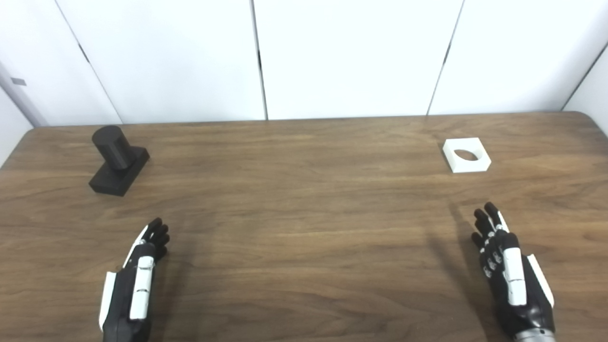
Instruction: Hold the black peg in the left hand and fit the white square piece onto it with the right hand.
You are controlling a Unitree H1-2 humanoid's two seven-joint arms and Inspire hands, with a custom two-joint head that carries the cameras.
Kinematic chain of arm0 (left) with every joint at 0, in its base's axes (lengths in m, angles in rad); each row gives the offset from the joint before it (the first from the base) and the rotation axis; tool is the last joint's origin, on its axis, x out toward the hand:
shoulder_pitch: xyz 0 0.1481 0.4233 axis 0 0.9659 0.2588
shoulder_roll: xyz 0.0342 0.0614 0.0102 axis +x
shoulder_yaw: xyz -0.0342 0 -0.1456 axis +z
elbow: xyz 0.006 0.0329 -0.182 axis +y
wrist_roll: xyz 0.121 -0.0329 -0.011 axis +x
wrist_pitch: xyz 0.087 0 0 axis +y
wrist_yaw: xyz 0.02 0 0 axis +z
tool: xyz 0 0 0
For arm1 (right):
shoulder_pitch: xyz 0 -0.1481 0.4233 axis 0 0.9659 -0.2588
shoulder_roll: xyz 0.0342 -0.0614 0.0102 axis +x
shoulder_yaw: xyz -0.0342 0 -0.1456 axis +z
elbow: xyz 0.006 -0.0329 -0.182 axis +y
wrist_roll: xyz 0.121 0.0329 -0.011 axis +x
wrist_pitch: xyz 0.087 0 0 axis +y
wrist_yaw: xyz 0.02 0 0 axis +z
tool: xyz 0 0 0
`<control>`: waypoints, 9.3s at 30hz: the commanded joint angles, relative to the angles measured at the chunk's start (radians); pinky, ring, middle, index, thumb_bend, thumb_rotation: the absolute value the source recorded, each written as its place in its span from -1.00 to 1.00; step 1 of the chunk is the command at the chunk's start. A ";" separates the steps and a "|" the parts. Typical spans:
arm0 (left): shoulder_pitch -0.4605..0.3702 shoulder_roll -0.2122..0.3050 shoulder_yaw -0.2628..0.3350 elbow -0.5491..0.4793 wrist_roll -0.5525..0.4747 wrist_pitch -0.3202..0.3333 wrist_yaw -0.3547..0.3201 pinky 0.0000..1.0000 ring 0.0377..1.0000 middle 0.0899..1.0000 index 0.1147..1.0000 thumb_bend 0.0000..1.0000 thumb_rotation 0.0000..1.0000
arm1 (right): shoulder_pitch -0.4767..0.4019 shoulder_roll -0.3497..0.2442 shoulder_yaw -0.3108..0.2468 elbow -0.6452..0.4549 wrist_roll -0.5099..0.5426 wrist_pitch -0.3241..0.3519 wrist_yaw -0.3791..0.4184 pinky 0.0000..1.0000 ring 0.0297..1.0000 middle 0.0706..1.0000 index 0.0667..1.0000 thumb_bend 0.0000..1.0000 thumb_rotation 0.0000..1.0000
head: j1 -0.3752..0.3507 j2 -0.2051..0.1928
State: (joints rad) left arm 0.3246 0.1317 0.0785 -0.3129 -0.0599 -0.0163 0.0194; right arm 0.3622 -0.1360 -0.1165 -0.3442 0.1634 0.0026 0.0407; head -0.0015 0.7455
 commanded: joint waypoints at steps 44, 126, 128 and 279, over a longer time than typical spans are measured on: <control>-0.026 -0.064 -0.076 0.145 0.066 -0.182 0.060 0.89 0.84 0.83 0.82 0.23 0.49 | -0.034 0.002 -0.034 0.097 0.009 -0.122 0.030 0.87 0.86 0.79 0.82 0.33 0.95 | 0.251 -0.220; -0.767 0.313 -0.101 0.953 0.737 0.317 0.424 0.95 0.95 0.87 0.63 1.00 0.30 | -0.007 0.006 -0.034 0.122 0.000 -0.172 0.036 0.99 0.92 0.79 0.83 0.50 0.95 | 0.208 -0.215; -0.780 0.315 -0.105 0.993 0.722 0.297 0.438 0.93 0.93 0.85 0.62 1.00 0.26 | -0.006 0.002 -0.034 0.123 0.001 -0.172 0.040 1.00 0.92 0.79 0.84 0.49 0.95 | 0.207 -0.214; -0.143 0.120 -0.441 0.129 0.872 -0.142 -0.019 0.87 0.75 0.56 -0.16 0.04 -0.91 | -0.179 -0.178 0.030 -0.212 -0.271 0.282 0.003 0.89 0.88 0.83 0.88 0.38 -0.28 | -0.240 -0.027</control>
State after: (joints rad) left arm 0.1704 0.2514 -0.3551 -0.2035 0.7730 -0.1644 -0.0012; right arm 0.2251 -0.2808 -0.0665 -0.5150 -0.0933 0.2738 0.0277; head -0.2424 0.7179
